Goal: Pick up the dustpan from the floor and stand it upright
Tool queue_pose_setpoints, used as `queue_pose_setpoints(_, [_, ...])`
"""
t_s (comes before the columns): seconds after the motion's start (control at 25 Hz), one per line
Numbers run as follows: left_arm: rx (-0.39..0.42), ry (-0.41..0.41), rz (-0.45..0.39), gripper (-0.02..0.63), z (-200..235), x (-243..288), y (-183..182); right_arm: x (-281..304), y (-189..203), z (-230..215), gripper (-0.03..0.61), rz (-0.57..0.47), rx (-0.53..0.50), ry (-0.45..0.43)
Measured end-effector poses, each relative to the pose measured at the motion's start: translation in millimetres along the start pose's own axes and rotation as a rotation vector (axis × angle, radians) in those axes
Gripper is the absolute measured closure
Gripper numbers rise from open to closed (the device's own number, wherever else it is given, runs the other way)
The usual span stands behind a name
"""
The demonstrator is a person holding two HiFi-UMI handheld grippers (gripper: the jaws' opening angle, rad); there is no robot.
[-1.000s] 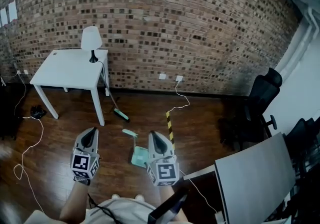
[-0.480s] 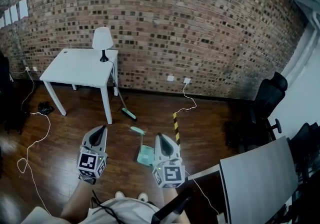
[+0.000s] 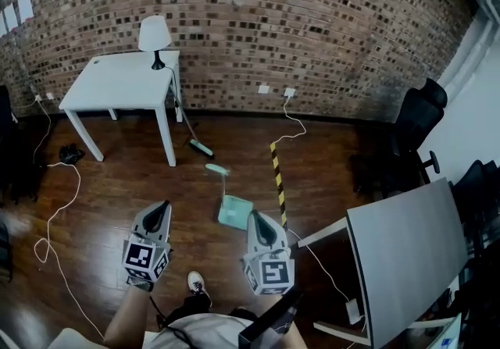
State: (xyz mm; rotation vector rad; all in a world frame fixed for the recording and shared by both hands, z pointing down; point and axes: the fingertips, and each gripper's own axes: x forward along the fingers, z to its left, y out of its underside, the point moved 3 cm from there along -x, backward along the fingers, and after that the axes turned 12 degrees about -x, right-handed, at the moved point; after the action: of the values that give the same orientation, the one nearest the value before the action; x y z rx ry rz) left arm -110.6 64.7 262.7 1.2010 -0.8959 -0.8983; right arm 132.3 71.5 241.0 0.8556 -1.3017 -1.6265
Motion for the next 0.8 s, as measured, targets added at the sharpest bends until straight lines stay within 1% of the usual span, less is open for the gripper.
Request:
queue_pose_setpoints(0.08, [0.052,0.025,-0.01,0.614,-31,-21,0,-27,-1,4,0.581,-0.001,-0.015,-0.034])
queue_pose_setpoints(0.12, [0.069,0.025,-0.018,0.614,-47,-33,0,-43,-5,6,0.581,-0.004,-0.025,-0.065])
queue_pose_setpoints(0.2, [0.073,0.009,-0.036,0.614,-80,-61,2,-83,-6,11,0.581,-0.007,-0.042,-0.127])
queue_pose_setpoints(0.28, [0.074,-0.013,-0.048,0.614,-119,-89,12,-135,2,2,0.581,-0.014,-0.027,-0.146])
queue_pose_setpoints(0.4, [0.093,-0.059,-0.041,0.614,-175,-130,34,-208,18,-23,0.581,-0.043,0.031,-0.131])
queue_pose_setpoints(0.52, [0.091,-0.082,0.006,0.614,-217,-172,54,-266,29,-36,0.581,-0.022,0.068,-0.118])
queue_pose_setpoints(0.64, [0.083,-0.068,0.007,0.614,-249,-207,51,-310,23,-39,0.581,-0.018,0.101,-0.107])
queue_pose_setpoints(0.8, [0.097,-0.045,0.02,0.614,-270,-234,55,-343,16,-29,0.581,-0.023,0.1,-0.083])
